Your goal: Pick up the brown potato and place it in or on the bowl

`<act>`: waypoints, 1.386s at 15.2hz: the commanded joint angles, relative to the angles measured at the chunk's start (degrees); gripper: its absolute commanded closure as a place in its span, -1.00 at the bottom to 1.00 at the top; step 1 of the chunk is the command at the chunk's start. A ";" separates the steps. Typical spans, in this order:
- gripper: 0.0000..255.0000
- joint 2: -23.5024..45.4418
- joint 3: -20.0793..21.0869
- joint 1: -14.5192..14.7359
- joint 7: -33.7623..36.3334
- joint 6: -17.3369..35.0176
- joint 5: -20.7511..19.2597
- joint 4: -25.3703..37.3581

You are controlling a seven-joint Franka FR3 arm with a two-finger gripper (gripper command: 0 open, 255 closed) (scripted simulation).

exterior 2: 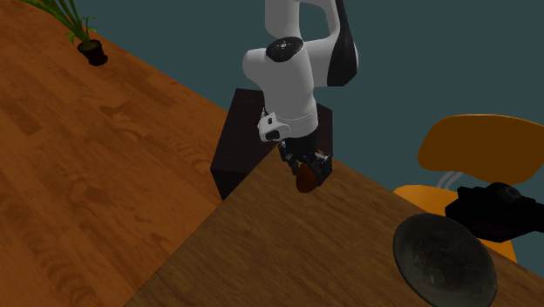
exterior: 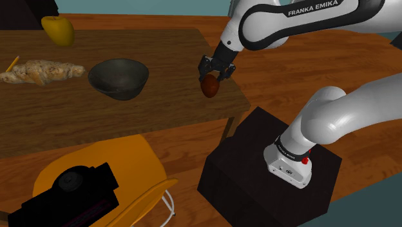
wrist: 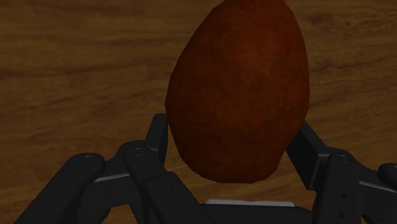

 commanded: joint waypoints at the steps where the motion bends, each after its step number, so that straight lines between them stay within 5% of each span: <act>1: 1.00 0.03 0.03 0.02 0.01 -0.03 0.01 -0.02; 21: 1.00 -3.84 -1.03 -1.47 3.77 -14.79 -3.41 11.15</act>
